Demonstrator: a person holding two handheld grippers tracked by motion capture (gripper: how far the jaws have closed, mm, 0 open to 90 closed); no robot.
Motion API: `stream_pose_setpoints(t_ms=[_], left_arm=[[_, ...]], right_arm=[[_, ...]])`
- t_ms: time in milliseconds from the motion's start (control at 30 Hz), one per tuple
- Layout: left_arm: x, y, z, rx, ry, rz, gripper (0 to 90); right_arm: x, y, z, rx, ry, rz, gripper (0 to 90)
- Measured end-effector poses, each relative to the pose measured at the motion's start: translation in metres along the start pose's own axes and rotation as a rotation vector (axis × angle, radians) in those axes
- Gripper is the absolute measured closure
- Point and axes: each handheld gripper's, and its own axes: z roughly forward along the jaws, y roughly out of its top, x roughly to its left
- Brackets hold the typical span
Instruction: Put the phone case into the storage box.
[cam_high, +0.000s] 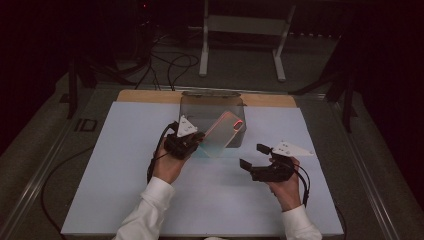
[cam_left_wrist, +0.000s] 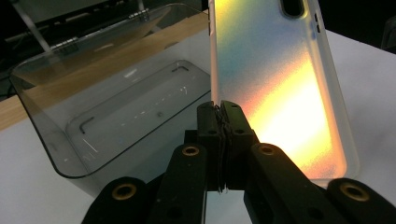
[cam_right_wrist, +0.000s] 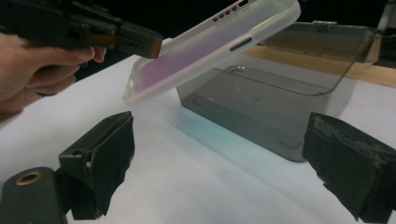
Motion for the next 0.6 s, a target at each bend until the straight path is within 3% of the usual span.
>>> stream_pose_setpoints(t_ms=[200, 600], left_arm=[[0.001, -0.002, -0.002, -0.020, 0.009, -0.010, 88.8], [0.004, -0.005, -0.010, -0.052, 0.031, -0.029, 88.8]], right_arm=[[0.003, 0.009, 0.007, 0.009, 0.012, 0.021, 9.4], [0.016, 0.031, 0.024, 0.013, 0.038, 0.007, 9.6]])
